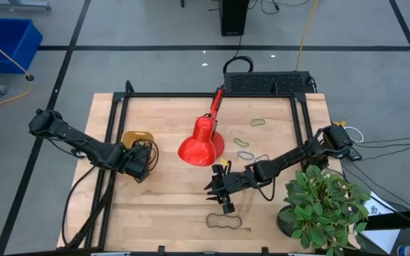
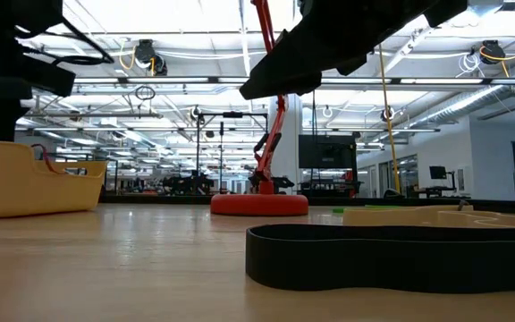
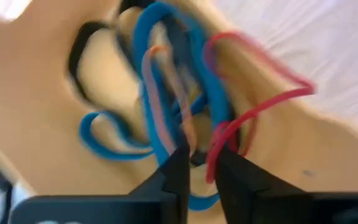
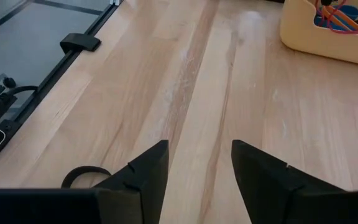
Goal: Pick and place rubber bands into bin
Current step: Put the red rubber band into the yellow bin, then put the black rubber band into the yellow bin
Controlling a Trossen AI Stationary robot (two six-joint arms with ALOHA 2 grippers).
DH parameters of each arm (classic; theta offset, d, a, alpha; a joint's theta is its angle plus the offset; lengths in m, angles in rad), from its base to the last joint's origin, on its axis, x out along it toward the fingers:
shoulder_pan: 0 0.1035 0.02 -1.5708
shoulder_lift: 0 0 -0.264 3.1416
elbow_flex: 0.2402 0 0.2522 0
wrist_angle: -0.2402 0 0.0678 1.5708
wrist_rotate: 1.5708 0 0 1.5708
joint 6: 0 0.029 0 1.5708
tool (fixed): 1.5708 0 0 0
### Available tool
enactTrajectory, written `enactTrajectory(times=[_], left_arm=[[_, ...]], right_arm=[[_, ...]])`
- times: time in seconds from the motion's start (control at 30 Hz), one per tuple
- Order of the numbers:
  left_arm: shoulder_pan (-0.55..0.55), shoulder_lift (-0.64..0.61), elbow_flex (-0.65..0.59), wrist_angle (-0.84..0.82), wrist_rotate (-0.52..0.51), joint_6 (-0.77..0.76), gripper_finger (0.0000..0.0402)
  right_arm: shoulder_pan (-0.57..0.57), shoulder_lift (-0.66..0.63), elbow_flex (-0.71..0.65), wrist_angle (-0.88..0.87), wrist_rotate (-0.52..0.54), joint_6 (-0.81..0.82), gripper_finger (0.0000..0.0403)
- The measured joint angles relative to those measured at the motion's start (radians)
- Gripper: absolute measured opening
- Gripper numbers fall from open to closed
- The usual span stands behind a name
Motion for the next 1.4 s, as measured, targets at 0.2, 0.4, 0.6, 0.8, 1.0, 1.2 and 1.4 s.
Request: enactTrajectory(times=[0.2,0.4,0.6,0.8,1.0,1.2,1.4], left_arm=[[0.001,0.0,-0.001,0.001,0.0,-0.009,0.0157],[0.007,0.0,0.015,0.003,0.017,-0.045,0.0208],[0.041,-0.008,0.039,-0.006,0.088,-0.036,0.0235],[0.041,-0.015,0.08,0.069,0.084,0.064,0.0237],[0.037,-0.016,0.095,0.282,0.039,0.216,0.0237],[0.037,-0.016,0.096,0.466,0.034,0.341,0.0237],[0.038,-0.016,0.096,0.644,0.033,0.414,0.0237]], right_arm=[[0.0,0.0,0.0,0.0,0.0,0.0,0.0168],[0.0,0.0,0.0,0.0,0.0,0.0,0.0172],[0.0,0.0,0.0,0.008,0.001,-0.001,0.0172],[0.009,0.0,0.0,0.031,0.0,0.106,0.017],[0.034,0.001,0.0,0.012,0.0,0.016,0.0167],[0.068,0.001,0.0,0.006,0.005,0.02,0.016],[0.086,0.055,0.0,0.019,0.005,0.023,0.016]])
